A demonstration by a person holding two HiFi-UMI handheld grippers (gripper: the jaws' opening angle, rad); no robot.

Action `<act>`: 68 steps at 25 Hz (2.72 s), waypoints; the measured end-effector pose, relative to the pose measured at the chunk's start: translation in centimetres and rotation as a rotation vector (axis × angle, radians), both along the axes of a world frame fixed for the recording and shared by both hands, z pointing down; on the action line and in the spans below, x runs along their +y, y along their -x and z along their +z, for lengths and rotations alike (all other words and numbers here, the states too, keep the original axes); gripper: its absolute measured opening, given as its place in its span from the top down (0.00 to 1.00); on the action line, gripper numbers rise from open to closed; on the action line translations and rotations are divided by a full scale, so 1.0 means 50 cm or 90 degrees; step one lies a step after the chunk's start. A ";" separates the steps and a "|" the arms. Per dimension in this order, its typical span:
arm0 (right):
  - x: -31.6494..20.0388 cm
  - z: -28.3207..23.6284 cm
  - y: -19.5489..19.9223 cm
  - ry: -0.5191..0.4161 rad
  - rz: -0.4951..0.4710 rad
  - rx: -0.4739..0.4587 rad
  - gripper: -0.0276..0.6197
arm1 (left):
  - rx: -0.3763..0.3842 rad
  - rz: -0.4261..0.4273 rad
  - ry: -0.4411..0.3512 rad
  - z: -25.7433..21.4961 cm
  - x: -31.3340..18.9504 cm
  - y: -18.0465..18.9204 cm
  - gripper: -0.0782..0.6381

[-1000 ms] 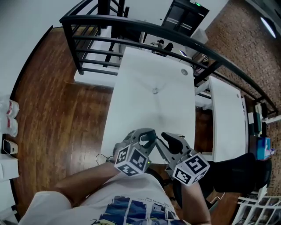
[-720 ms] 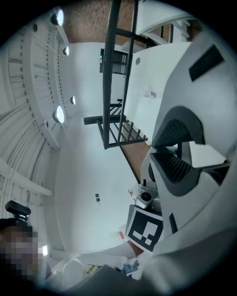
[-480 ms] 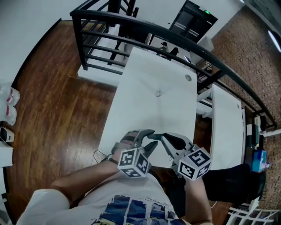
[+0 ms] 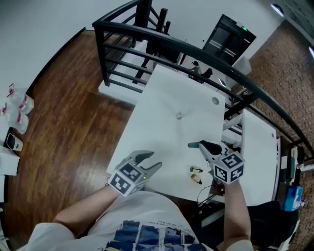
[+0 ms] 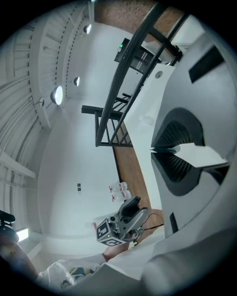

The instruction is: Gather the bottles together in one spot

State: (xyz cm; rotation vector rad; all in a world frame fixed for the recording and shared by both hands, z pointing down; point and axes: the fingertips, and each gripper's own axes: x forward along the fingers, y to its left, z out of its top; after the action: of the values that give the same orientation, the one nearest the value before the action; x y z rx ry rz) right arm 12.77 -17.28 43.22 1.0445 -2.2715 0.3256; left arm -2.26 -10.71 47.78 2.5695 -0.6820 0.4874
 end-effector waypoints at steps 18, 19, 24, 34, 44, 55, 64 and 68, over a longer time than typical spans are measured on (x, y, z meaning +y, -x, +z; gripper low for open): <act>-0.290 0.238 -0.152 0.036 -0.053 0.068 0.89 | -0.040 -0.146 0.113 0.022 0.064 -0.010 0.62; -0.303 0.250 -0.158 0.042 -0.043 0.065 0.89 | -0.042 -0.152 0.114 0.022 0.064 -0.009 0.62; -0.363 0.297 -0.166 0.059 -0.002 0.044 0.89 | -0.051 -0.179 0.116 0.024 0.063 0.002 0.62; -0.409 0.329 -0.157 0.058 0.016 0.050 0.89 | -0.053 -0.215 0.124 0.034 0.062 0.020 0.62; -0.423 0.335 -0.162 0.049 0.035 0.059 0.85 | -0.045 -0.211 0.130 0.042 0.050 0.015 0.62; -0.411 0.326 -0.164 0.038 0.032 0.044 0.70 | -0.043 -0.208 0.136 0.050 0.044 0.011 0.62; -0.300 0.221 -0.196 -0.016 0.059 -0.007 0.70 | -0.042 -0.218 0.127 0.051 0.042 -0.002 0.62; -0.208 0.158 -0.216 -0.057 0.075 -0.029 0.69 | -0.044 -0.220 0.118 0.054 0.045 -0.013 0.62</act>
State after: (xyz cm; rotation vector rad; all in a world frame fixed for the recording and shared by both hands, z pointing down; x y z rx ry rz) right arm 23.56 -27.69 51.09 1.2308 -2.2878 0.3005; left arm -1.60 -8.48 50.51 2.2097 -1.0305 0.4980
